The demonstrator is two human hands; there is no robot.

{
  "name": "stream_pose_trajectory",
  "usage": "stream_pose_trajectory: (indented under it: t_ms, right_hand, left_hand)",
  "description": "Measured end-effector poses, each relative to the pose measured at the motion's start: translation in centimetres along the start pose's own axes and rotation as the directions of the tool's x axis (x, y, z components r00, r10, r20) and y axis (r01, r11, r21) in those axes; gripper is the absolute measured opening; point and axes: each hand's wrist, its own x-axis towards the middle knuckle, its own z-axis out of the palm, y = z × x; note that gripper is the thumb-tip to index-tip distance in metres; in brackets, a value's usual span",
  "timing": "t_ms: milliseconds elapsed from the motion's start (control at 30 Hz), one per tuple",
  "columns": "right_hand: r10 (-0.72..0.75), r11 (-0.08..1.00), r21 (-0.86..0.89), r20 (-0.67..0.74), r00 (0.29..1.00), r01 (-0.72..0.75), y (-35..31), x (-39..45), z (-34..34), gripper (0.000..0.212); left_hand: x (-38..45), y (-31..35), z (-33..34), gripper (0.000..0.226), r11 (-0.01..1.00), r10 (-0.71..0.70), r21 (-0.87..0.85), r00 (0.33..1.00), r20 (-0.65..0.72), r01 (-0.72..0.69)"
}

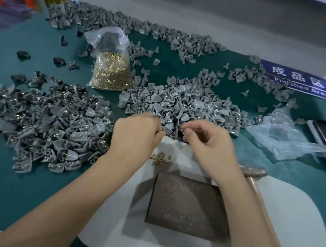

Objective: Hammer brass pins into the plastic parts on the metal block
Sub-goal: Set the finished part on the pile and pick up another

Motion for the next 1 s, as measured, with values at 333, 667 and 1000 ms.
stream_pose_trajectory:
  t_ms: [333,667,1000]
  right_hand:
    - [-0.085,0.984,0.151,-0.041,0.996,0.090,-0.2,-0.1,-0.1,0.014]
    - [-0.143,0.952,0.249,-0.158,0.977,0.180,-0.5,0.1,-1.2,0.014]
    - [0.002,0.937,0.346,-0.161,0.987,0.055,0.8,-0.3,-1.1,0.018]
  left_hand:
    - [-0.1,0.3,-0.2,0.016,0.748,0.041,-0.663,0.995,0.093,0.031]
    - [2.1,1.6,-1.8,0.035,0.390,0.178,-0.912,0.961,0.212,0.129]
    - [0.8,-2.9,-1.1,0.023,0.921,0.175,-0.358,0.984,0.018,-0.157]
